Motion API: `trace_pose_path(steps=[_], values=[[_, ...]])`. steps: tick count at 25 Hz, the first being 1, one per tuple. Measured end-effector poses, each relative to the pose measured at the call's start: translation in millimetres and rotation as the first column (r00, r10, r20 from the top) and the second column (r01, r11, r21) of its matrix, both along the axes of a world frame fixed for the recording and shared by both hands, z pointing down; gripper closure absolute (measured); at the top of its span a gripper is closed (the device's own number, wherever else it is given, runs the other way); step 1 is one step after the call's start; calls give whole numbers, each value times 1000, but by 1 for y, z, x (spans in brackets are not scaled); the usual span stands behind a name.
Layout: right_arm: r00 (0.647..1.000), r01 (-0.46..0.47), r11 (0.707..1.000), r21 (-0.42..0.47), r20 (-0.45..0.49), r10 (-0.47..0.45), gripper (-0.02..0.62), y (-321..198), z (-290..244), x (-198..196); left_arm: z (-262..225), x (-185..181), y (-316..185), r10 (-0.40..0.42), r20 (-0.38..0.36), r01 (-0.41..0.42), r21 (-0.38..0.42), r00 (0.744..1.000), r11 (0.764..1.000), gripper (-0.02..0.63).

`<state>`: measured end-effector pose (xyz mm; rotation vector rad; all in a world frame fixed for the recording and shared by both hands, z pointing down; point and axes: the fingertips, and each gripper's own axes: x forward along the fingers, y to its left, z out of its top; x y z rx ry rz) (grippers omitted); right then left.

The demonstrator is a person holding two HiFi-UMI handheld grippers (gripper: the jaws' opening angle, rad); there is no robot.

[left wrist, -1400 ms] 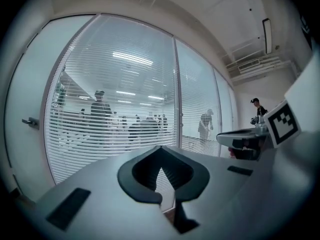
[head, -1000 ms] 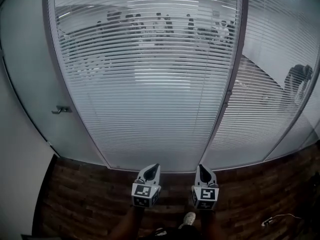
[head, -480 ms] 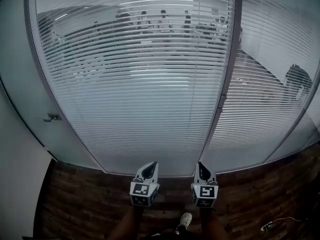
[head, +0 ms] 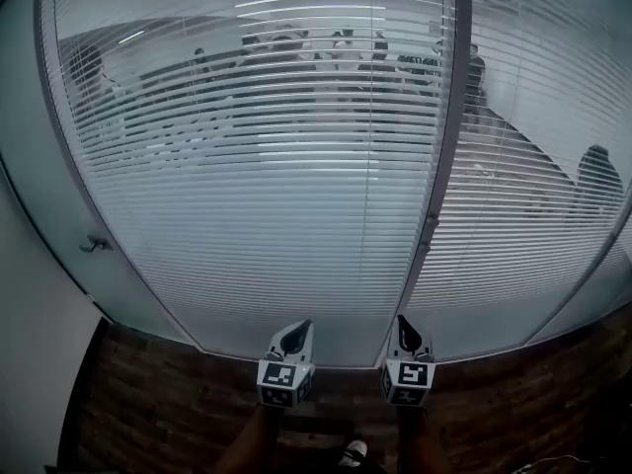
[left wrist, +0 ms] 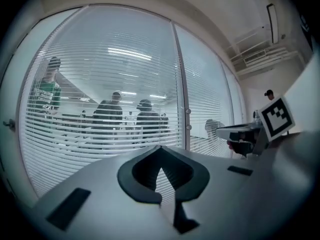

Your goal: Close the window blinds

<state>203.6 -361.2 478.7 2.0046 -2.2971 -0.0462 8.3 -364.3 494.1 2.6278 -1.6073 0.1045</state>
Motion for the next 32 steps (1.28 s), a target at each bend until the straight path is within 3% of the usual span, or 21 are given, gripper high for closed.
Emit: trace_pose_path(steps=[4,9,18,22,32], values=[[999,-25,1000,-13,25,26,592,-16,-14,18,-7,12,-12,-16,5,16,11,1000,1000,611],[999,-41,999,34,-13,41,592,-42,-15,41,-6,22,-19,-12,12,12,18,1000,1000,611],[991,-109,990,88,-69,115,590,-104,-64,78,-15,21,-33,-6,7,6,24,1000,1000,611],[989,-125,987,97,-72,133,545,-126,-81,91,-13,13,-32,7,28,-8,35,1000,999,611],[987,-147,987,57,-53,150,465,-162,-89,102,-12,-20,-32,-44,45,43,11,998,999,611]])
